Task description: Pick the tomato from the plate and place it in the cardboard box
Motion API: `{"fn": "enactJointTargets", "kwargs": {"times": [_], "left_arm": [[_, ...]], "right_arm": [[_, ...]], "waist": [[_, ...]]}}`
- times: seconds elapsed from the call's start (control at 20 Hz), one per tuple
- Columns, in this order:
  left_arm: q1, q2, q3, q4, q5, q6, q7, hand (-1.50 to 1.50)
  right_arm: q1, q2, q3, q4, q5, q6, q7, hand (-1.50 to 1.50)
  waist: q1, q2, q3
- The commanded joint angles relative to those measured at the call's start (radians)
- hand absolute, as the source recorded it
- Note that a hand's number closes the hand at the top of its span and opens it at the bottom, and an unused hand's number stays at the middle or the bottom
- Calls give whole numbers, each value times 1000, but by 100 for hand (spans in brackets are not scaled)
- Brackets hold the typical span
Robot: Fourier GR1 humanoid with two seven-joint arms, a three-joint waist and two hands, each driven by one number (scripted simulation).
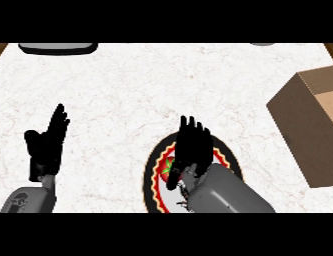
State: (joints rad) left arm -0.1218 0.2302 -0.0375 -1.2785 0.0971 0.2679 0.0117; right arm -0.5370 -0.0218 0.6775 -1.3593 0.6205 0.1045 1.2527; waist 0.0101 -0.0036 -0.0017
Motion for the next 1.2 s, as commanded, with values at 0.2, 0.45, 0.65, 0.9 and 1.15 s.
{"fn": "enactJointTargets", "kwargs": {"times": [0.2, 0.45, 0.65, 0.9, 1.15], "left_arm": [[63, -21, -15, -27, -3, -17, -33, 0], [7, -20, -10, -1, -12, -16, -2, 0], [54, -11, 6, 9, -3, -36, -48, 0], [35, -17, 12, -9, -12, -34, -15, 0], [-2, -30, 26, -14, -17, -8, 5, 0]], "right_arm": [[-44, 21, 7, 66, -35, -29, 231, -150], [-56, 21, 53, 89, -52, -85, 227, -150], [-55, 21, 90, 111, -53, -136, 235, -150], [-100, 21, 128, 177, -76, -181, 95, 150], [-97, 21, 133, 178, 24, -170, 96, 150]], "waist": [[7, 2, 1], [4, 4, 1], [11, 4, 1], [4, 5, 2], [-1, 4, 1]]}}
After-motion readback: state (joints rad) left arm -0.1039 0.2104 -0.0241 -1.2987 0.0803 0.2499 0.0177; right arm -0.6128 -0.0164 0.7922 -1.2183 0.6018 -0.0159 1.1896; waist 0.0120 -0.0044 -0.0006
